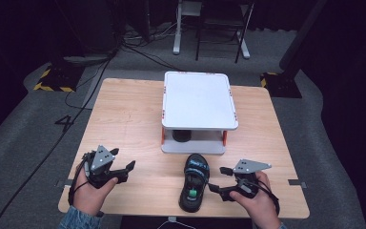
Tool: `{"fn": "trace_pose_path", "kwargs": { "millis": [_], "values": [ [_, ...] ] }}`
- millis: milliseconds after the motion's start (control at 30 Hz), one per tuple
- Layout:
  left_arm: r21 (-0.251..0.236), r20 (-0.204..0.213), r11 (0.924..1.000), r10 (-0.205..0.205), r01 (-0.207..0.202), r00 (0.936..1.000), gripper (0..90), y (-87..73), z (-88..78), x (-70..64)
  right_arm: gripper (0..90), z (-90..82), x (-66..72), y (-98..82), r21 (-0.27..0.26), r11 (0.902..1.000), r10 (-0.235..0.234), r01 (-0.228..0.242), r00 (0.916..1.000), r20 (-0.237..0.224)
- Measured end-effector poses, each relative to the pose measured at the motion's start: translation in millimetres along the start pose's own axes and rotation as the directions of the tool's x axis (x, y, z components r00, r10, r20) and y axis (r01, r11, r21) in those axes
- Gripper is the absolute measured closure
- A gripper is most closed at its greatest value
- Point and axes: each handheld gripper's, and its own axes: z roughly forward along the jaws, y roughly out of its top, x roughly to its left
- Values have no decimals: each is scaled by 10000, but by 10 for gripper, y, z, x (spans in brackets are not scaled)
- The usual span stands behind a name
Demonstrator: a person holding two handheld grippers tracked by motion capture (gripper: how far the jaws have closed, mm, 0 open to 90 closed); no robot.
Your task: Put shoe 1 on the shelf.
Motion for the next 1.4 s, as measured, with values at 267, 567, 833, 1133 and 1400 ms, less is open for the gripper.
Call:
{"fn": "trace_pose_path", "kwargs": {
  "millis": [267, 567, 833, 1133, 1400],
  "values": [
    [103, -157, 9996, -273, 275, 9995, 273, -88, -52, 59, 216, 139, 244, 76, 250, 9979, -586, 605, 9958, -701],
    [282, -186, 9991, -313, 319, 9993, 275, -124, -10, 64, 308, 324, 543, 62, 838, 9873, -1260, 1346, 9869, -1006],
    [364, -159, 9988, -319, 325, 9994, 276, -135, 22, 57, 803, 304, 523, 67, 1113, 9660, -2192, 2334, 9675, -1261],
    [303, -109, 9991, -282, 285, 9995, 276, -110, 59, 56, 824, 39, 368, 129, 1342, 9476, -2754, 2900, 9542, -1171],
    [311, -83, 9991, -282, 285, 9996, 276, -99, 62, 54, 762, -177, 246, 130, 2344, 9341, -2481, 2692, 9618, -1161]
  ]
}}
